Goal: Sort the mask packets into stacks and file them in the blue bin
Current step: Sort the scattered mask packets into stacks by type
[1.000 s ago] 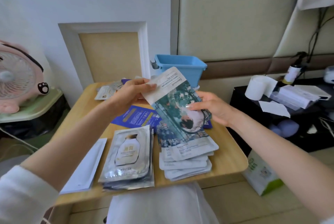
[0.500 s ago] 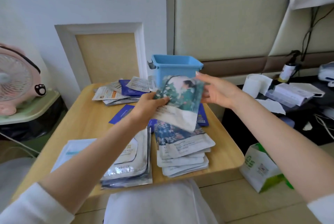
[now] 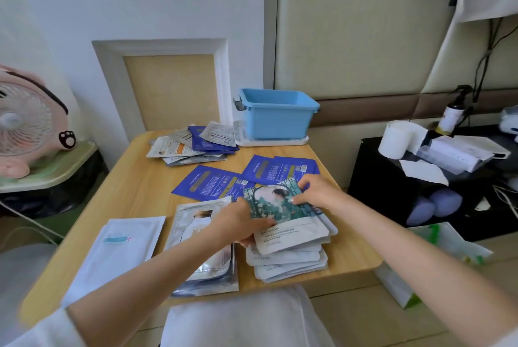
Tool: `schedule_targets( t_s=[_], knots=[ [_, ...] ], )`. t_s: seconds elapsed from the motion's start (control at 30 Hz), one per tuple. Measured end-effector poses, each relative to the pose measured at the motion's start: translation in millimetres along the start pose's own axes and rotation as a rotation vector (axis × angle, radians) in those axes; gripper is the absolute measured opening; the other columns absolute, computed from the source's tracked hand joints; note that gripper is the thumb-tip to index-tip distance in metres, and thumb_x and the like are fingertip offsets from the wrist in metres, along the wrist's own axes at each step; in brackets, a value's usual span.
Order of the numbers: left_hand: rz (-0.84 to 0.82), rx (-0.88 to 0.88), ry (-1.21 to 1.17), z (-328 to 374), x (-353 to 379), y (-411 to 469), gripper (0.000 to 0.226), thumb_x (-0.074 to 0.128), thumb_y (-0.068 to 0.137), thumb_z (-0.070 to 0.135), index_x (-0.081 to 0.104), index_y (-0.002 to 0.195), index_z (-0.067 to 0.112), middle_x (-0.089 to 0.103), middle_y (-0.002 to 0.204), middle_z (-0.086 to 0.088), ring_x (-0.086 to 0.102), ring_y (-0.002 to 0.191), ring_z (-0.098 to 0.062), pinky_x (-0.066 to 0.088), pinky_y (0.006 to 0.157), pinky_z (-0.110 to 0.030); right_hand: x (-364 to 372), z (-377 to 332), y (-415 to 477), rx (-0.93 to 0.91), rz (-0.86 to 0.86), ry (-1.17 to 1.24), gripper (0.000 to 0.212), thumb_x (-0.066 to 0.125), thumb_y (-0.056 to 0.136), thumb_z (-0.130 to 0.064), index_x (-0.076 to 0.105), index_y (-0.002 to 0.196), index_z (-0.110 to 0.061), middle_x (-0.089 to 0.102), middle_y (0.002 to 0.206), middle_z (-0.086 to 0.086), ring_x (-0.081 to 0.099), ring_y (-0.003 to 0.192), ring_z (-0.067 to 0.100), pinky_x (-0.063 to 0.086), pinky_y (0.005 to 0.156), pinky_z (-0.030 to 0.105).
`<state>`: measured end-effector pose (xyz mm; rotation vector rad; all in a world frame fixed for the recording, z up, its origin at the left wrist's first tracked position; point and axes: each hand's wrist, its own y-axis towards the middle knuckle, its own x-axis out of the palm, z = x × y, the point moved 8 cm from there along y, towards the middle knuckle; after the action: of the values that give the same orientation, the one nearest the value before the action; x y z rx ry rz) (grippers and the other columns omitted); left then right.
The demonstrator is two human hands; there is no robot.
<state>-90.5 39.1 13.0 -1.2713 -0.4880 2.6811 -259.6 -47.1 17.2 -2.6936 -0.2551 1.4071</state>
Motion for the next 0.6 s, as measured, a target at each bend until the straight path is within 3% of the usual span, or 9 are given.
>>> schedule_targets(
  t_s=[0.07,0.2,0.27,0.33,0.4,0.47,0.53,0.6],
  knots=[
    [-0.007,-0.006,0.114,-3,1,2,0.051,0.057,0.084,0.056,0.039,0.104,0.012,0.06,0.071,0.002,0.059,0.047,-0.009,0.057,0.059,-0.026,-5,-4,-3,-0.015,0.009,-0.023,0.048,0.077,0.076,-0.023,0.058,0.113,0.001,0.06,0.116,0.019,0.058,0.084,0.025,0.049,0.076,0.036],
    [-0.05,-0.029,0.126,-5,6,3,0.05,0.054,0.085,0.057,0.036,0.097,0.012,0.059,0.064,-0.002,0.054,0.031,-0.006,0.048,0.04,-0.018,-7,-1,-3,-0.025,-0.024,-0.006,0.049,0.077,0.076,-0.027,0.05,0.115,-0.014,0.054,0.098,0.002,0.055,0.065,0.013,0.047,0.053,0.026],
    [-0.085,-0.022,0.107,-5,6,3,0.044,0.053,0.086,0.055,0.038,0.087,0.013,0.06,0.061,-0.002,0.053,0.029,-0.005,0.043,0.037,-0.017,-6,0,-2,-0.035,-0.036,-0.087,0.046,0.074,0.078,-0.033,0.05,0.114,-0.017,0.056,0.092,-0.001,0.057,0.067,0.015,0.049,0.061,0.031],
    [-0.079,0.014,0.19,-2,-7,11,0.043,0.05,0.088,0.055,0.041,0.08,0.013,0.061,0.06,-0.001,0.054,0.033,-0.002,0.043,0.042,-0.018,-11,-2,-1,-0.059,0.026,-0.171,0.041,0.07,0.081,-0.037,0.053,0.114,-0.018,0.058,0.098,-0.001,0.057,0.08,0.017,0.047,0.071,0.033],
    [0.056,0.078,0.314,3,-42,33,0.04,0.048,0.091,0.053,0.049,0.083,0.013,0.061,0.061,0.0,0.058,0.047,-0.005,0.045,0.054,-0.021,-21,-10,5,-0.124,0.138,-0.157,0.039,0.068,0.082,-0.037,0.056,0.115,-0.02,0.058,0.109,0.0,0.055,0.095,0.017,0.042,0.076,0.03],
    [0.267,0.117,0.359,5,-90,67,0.037,0.048,0.094,0.042,0.06,0.098,0.007,0.066,0.068,-0.003,0.065,0.069,-0.017,0.049,0.067,-0.029,-27,-24,17,-0.199,0.169,0.009,0.034,0.069,0.083,-0.032,0.061,0.112,-0.017,0.06,0.11,0.002,0.057,0.101,0.018,0.043,0.082,0.029],
    [0.443,0.105,0.418,2,-134,101,0.03,0.047,0.094,0.029,0.061,0.103,0.005,0.069,0.087,-0.011,0.064,0.085,-0.025,0.048,0.07,-0.032,-26,-40,34,-0.213,0.091,0.232,0.027,0.068,0.085,-0.025,0.063,0.108,-0.014,0.063,0.106,0.003,0.061,0.096,0.019,0.05,0.082,0.033],
    [0.493,0.061,0.49,-9,-161,135,0.025,0.045,0.09,0.02,0.059,0.104,0.005,0.066,0.102,-0.015,0.061,0.091,-0.029,0.046,0.071,-0.034,-21,-56,54,-0.214,0.012,0.315,0.021,0.064,0.088,-0.02,0.062,0.108,-0.012,0.064,0.102,0.005,0.064,0.086,0.02,0.055,0.077,0.035]
  ],
)
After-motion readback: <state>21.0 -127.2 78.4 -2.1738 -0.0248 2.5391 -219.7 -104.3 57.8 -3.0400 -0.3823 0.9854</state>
